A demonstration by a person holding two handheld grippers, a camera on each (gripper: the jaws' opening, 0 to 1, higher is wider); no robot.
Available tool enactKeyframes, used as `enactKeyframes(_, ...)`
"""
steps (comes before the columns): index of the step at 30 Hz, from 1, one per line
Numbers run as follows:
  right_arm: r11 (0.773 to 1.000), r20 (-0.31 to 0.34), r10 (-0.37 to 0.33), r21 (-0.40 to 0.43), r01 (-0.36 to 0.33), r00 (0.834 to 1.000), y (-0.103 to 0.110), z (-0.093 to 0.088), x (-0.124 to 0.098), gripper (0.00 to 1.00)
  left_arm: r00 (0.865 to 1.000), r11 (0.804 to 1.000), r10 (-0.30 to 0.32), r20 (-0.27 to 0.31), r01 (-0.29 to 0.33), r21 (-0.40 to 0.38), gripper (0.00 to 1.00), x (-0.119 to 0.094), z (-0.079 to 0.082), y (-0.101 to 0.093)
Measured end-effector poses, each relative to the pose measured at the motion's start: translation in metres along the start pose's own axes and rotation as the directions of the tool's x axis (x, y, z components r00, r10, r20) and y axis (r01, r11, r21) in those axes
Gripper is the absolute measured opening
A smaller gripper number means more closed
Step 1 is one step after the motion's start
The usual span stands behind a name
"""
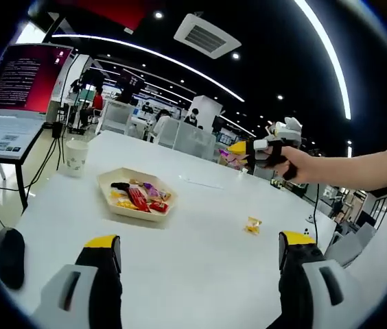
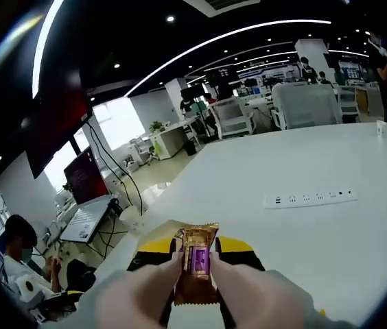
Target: Place the target food into the container with the food tongs after gripping and lifting it, then release it inside without dropping or visibly crushing the food.
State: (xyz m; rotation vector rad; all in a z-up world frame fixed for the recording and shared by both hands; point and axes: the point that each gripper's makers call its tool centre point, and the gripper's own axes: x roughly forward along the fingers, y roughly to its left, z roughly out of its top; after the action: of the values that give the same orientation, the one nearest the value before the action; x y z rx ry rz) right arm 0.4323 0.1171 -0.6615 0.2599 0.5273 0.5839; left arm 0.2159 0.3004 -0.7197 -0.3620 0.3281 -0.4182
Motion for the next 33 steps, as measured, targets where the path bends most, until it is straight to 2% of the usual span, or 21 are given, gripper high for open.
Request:
enactKeyframes(3, 0.999, -0.023, 0.036, 0.009, -0.035, 0.999, -0.002, -0.003, 0.008, 0.22, 0.999, 0.999, 0.042, 0.016, -0.042, -0.028, 0.96, 0.003, 0.003, 0.005)
enactKeyframes(6, 0.997, -0.034, 0.073, 0.010, -0.073, 0.997, 0.000, -0.004, 0.012, 0.22, 0.996, 0.996, 0.084, -0.015, -0.084, -0.015, 0.96, 0.008, -0.003, 0.006)
enactKeyframes(8, 0.997, -0.036, 0.081, -0.001, -0.081, 0.996, -0.001, -0.005, 0.016, 0.22, 0.995, 0.994, 0.102, 0.004, -0.102, -0.029, 0.96, 0.011, 0.000, 0.007)
enactKeyframes(10, 0.996, -0.032, 0.082, 0.025, -0.081, 0.996, -0.001, -0.006, 0.016, 0.22, 0.995, 0.994, 0.103, 0.015, -0.102, -0.049, 0.96, 0.015, 0.001, 0.005)
enactKeyframes(13, 0.996, -0.023, 0.089, 0.032, -0.088, 0.996, 0.003, -0.006, 0.014, 0.22, 0.996, 0.996, 0.082, -0.026, -0.083, -0.035, 0.96, 0.026, -0.008, -0.001)
enactKeyframes(17, 0.996, -0.027, 0.086, -0.011, -0.086, 0.996, 0.004, -0.011, 0.023, 0.22, 0.998, 0.998, 0.048, -0.040, -0.049, -0.029, 0.95, 0.035, -0.008, -0.006)
enactKeyframes(19, 0.997, -0.013, 0.078, -0.026, -0.078, 0.997, 0.011, -0.012, 0.024, 0.22, 0.999, 0.999, 0.032, -0.042, -0.033, -0.027, 0.95, 0.036, -0.007, -0.009)
enactKeyframes(21, 0.997, -0.007, 0.071, -0.035, -0.071, 0.997, 0.014, -0.014, 0.029, 0.22, 0.999, 1.000, 0.010, -0.045, -0.011, -0.015, 0.95, 0.035, -0.006, -0.012)
enactKeyframes(23, 0.998, -0.004, 0.066, -0.004, -0.066, 0.998, 0.021, -0.017, 0.030, 0.22, 0.997, 1.000, 0.008, -0.071, -0.009, -0.015, 0.95, 0.029, -0.009, -0.011)
enactKeyframes(26, 0.997, 0.015, 0.070, -0.007, -0.070, 0.997, 0.027, -0.016, 0.034, 0.22, 0.999, 0.999, 0.002, -0.050, -0.004, -0.040, 0.96, 0.021, -0.005, -0.006)
enactKeyframes(28, 0.998, 0.027, 0.062, 0.011, -0.063, 0.998, 0.032, -0.015, 0.034, 0.22, 0.996, 1.000, 0.000, -0.090, -0.002, -0.024, 0.96, 0.018, -0.010, -0.001)
enactKeyframes(33, 0.998, 0.025, 0.065, 0.017, -0.066, 0.998, 0.047, -0.018, 0.037, 0.22, 0.996, 0.999, -0.025, -0.086, 0.023, -0.023, 0.96, 0.012, -0.003, -0.001)
